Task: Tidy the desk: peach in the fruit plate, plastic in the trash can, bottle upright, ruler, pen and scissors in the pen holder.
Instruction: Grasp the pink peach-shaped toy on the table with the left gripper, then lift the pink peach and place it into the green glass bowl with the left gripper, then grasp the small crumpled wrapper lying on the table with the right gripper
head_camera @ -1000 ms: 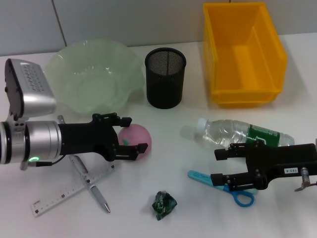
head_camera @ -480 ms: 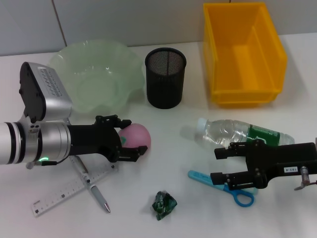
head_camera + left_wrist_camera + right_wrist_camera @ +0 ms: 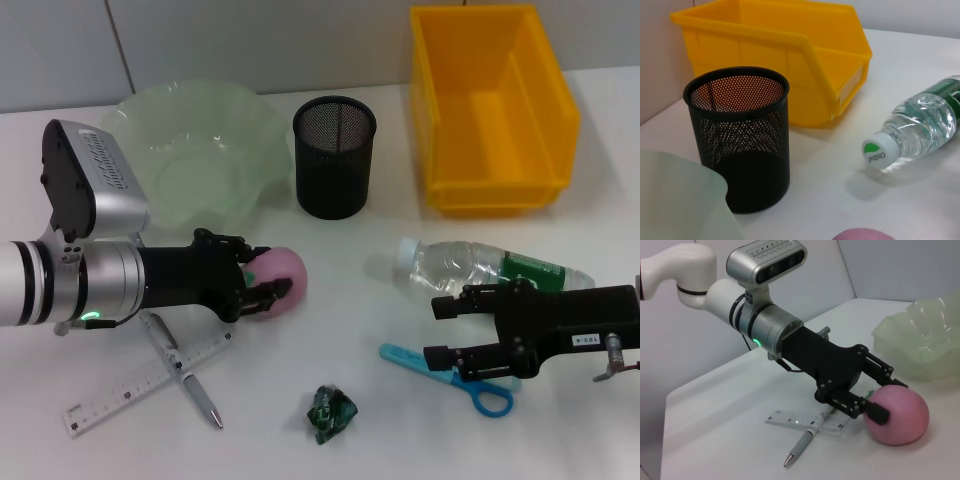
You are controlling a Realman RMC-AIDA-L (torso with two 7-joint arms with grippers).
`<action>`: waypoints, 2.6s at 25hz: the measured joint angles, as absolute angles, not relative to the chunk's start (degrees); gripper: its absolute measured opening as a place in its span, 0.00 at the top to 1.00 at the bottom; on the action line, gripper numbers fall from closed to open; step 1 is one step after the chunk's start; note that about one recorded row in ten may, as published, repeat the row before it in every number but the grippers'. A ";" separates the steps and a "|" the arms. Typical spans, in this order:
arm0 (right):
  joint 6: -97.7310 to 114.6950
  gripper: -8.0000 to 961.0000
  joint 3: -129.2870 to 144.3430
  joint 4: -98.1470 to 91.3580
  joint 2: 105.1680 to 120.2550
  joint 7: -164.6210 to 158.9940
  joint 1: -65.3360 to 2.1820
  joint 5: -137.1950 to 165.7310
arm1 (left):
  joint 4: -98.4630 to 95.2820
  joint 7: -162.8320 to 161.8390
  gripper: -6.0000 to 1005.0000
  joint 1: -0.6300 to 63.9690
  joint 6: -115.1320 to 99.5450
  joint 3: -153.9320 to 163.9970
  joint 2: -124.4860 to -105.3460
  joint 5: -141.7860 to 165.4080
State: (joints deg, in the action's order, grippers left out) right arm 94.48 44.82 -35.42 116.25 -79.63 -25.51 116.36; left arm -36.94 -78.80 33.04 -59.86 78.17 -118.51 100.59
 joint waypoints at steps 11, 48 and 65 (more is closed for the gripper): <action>94.49 0.20 44.83 -35.42 116.19 -79.75 -25.58 116.36 | -38.03 -80.20 0.62 32.51 -68.22 72.82 -118.37 98.01; 93.68 0.21 44.61 -35.51 117.43 -79.45 -26.82 116.23 | -20.83 -57.47 0.51 37.52 -47.19 59.62 -119.10 68.03; 93.10 0.20 44.52 -35.35 117.48 -79.45 -26.90 116.35 | -22.07 -63.11 0.19 35.24 -60.78 59.72 -118.46 68.09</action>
